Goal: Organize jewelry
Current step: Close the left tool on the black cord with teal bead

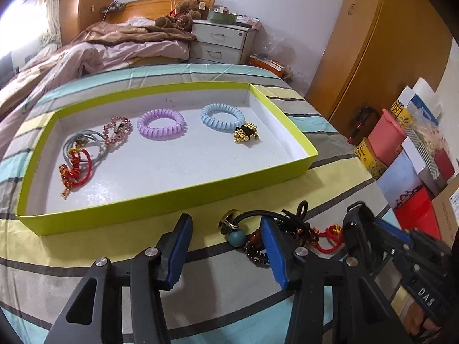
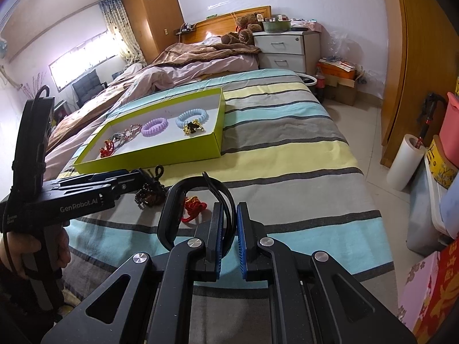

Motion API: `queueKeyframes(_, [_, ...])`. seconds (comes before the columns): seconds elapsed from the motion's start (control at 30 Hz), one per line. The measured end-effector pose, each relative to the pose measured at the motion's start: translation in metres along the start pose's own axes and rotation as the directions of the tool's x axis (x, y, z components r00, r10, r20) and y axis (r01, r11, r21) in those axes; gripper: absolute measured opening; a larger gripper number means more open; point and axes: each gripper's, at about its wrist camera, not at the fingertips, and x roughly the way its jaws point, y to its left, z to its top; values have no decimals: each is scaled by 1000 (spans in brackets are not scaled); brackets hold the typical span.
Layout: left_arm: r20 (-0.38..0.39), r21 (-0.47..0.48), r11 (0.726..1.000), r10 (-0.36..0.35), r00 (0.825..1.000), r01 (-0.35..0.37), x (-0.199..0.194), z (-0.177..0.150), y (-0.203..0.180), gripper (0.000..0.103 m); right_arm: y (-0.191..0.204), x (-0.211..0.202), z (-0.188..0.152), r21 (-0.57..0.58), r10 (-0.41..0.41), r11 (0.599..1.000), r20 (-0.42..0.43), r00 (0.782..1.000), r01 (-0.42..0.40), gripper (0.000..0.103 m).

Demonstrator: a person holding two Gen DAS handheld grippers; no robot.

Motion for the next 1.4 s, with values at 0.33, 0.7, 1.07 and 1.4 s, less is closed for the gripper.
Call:
queueKeyframes(0.33, [-35, 19, 1000, 24, 999, -23, 10, 9, -11, 50, 2, 3, -1, 3, 7, 1000, -3, 1000, -7, 10])
queueKeyframes(0.7, [-41, 67, 997, 50, 998, -47, 10, 7, -17, 19, 1, 4, -2, 9, 5, 1000, 1, 1000, -5, 9])
queueKeyframes(1.07, [12, 23, 1000, -5, 1000, 5, -9, 3, -13, 15, 0, 0, -1, 14, -3, 1000, 11, 1000, 3, 10])
queueKeyframes(1.4, [69, -8, 1000, -26, 997, 27, -32, 1, -6, 15, 3, -10, 0, 11, -9, 1000, 29, 1000, 9, 10])
